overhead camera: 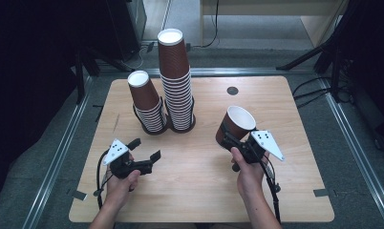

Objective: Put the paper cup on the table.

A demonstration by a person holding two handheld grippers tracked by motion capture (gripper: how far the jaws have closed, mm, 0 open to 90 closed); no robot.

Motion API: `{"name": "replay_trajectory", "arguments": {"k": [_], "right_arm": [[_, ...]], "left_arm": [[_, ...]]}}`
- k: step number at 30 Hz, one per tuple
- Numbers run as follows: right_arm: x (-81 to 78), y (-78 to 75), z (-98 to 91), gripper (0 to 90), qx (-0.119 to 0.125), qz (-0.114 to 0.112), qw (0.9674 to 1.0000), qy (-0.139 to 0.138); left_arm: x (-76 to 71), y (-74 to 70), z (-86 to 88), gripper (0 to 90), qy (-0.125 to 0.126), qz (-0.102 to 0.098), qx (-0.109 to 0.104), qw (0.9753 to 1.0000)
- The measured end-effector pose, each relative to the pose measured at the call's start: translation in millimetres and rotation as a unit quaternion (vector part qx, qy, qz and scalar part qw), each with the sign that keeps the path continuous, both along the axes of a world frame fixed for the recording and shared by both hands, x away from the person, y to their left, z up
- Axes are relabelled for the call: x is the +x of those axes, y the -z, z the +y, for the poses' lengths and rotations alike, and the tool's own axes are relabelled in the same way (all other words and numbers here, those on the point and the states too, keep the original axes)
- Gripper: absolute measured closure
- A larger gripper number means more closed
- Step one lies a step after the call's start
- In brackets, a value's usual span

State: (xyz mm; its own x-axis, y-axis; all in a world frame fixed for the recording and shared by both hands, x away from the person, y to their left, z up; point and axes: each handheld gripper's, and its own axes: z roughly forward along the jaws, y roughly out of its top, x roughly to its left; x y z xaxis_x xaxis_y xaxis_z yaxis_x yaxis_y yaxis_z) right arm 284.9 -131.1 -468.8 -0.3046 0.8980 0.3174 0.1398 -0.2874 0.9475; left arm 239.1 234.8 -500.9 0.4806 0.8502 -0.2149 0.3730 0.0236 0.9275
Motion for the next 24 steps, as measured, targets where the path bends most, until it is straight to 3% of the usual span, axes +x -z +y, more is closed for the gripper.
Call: {"name": "replay_trajectory", "arguments": {"k": [4, 12, 16, 24], "right_arm": [[-0.4, 2.5, -10.2, 11.1, -0.016, -0.01, 0.9998, 0.007], [1.1, 14.6, -21.7, 11.1, -0.059, -0.035, 0.9975, 0.02], [7.6, 23.4, -30.7, 11.1, -0.085, -0.033, 0.9953, 0.034], [19.0, 29.1, -60.7, 11.1, -0.083, -0.025, 0.9941, 0.064]], "left_arm": [[-5.0, 8.0, 19.8, 3.8, -0.029, 0.011, 0.0, 0.9995], [-16.6, 19.7, 46.2, 3.8, -0.063, 0.024, 0.007, 0.9977], [-18.5, 25.3, 56.7, 3.8, -0.074, 0.032, 0.011, 0.9967], [-16.5, 34.2, 72.2, 3.8, -0.105, 0.046, 0.023, 0.9931]]}}
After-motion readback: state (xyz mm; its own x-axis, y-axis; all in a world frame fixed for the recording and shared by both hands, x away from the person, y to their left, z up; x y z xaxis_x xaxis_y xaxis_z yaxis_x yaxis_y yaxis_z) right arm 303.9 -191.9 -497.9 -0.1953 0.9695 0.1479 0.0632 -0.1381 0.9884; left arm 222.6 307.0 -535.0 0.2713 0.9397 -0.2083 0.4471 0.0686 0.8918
